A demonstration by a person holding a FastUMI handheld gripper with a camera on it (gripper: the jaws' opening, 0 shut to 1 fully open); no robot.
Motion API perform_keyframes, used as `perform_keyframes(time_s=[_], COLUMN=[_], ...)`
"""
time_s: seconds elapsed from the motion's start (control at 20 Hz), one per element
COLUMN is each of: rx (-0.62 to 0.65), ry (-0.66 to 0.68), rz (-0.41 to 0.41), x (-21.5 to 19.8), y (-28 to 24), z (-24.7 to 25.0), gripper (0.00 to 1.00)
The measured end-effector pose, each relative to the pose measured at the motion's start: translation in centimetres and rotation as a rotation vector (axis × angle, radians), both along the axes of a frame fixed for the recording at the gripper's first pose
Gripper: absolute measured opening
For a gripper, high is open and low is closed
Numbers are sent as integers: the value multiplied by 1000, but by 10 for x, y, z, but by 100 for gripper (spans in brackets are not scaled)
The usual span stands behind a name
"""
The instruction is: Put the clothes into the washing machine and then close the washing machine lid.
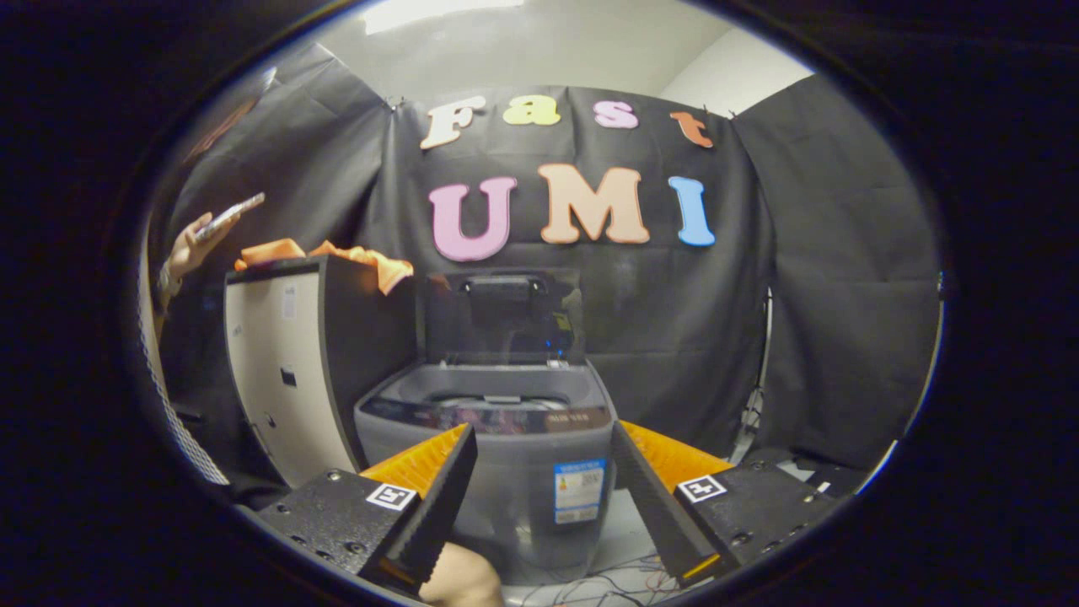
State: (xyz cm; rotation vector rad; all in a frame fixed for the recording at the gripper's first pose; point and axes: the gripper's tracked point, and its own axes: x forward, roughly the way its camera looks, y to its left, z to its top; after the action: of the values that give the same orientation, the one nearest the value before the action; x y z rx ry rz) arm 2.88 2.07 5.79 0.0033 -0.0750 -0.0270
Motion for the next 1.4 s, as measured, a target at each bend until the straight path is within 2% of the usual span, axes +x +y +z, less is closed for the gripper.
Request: perform_keyframes(time_s=[0.15,0.4,0.7,0.85,1.1,1.25,1.4], rx=[-16,-15,63,67,31,-8,-68], ry=[-68,-132,-113,-122,-53,43,155], rz=[46,191,368,469,569,594,578], x=[29,89,151,169,201,221,249], y=[32,108,210,264,345,382,407], z=[71,181,264,300,315,299,276], gripper=[97,97,96,96,96,96,96])
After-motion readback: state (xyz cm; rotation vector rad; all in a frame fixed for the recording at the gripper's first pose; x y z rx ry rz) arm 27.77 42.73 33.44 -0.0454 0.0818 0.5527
